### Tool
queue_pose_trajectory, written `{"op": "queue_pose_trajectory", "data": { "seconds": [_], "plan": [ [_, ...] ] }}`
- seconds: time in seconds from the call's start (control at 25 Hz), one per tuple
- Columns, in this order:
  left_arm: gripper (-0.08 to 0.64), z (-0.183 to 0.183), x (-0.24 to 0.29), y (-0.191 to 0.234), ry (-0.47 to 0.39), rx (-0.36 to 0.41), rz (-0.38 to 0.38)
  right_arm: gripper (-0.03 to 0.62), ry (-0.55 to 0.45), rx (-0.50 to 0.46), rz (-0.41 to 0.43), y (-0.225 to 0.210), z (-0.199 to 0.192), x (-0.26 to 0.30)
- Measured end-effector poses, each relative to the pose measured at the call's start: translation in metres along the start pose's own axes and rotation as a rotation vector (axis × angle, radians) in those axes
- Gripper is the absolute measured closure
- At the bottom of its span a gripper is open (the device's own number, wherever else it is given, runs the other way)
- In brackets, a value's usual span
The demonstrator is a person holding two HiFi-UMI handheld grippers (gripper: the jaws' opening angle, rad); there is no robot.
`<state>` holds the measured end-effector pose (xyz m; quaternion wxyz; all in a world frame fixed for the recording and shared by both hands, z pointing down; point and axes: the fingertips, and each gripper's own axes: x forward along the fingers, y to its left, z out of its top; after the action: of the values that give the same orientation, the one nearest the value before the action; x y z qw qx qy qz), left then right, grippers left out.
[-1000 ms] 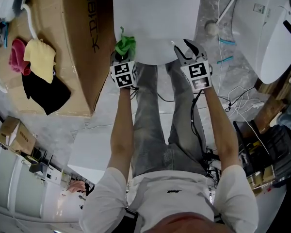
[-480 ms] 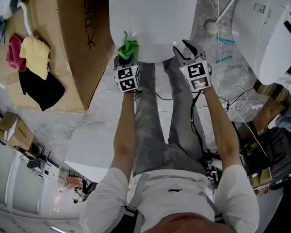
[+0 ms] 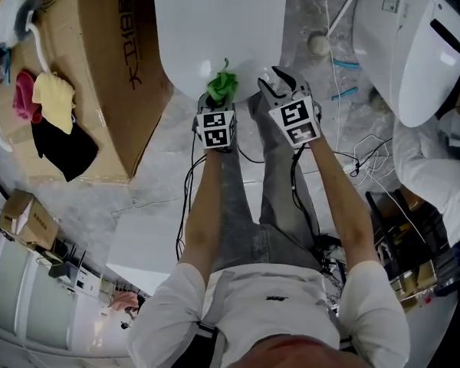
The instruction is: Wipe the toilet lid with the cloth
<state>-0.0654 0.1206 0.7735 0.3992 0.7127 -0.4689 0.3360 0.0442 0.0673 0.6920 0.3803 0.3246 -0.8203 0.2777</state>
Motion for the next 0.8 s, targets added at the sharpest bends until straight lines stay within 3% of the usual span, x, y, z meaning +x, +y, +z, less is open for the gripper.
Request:
{"op": "queue_pose_trajectory", "data": {
  "seconds": [0.24, 0.52, 0.8],
  "plan": [
    [0.477, 0.061, -0.031, -0.037, -0.058, 0.069, -0.061, 0.407, -0.049, -0.002, -0.033, -0.008, 0.043, -0.049],
    [0.477, 0.188, -0.124, -0.061, -0.227, 0.196, -0.111, 0.407, -0.188, -0.016, -0.098, -0.01, 0.13, -0.137],
    [0.477, 0.277, -0.221, -0.08, -0.343, 0.318, -0.173, 0.408, -0.311, 0.01, -0.214, 0.008, 0.215, -0.227]
  ]
}}
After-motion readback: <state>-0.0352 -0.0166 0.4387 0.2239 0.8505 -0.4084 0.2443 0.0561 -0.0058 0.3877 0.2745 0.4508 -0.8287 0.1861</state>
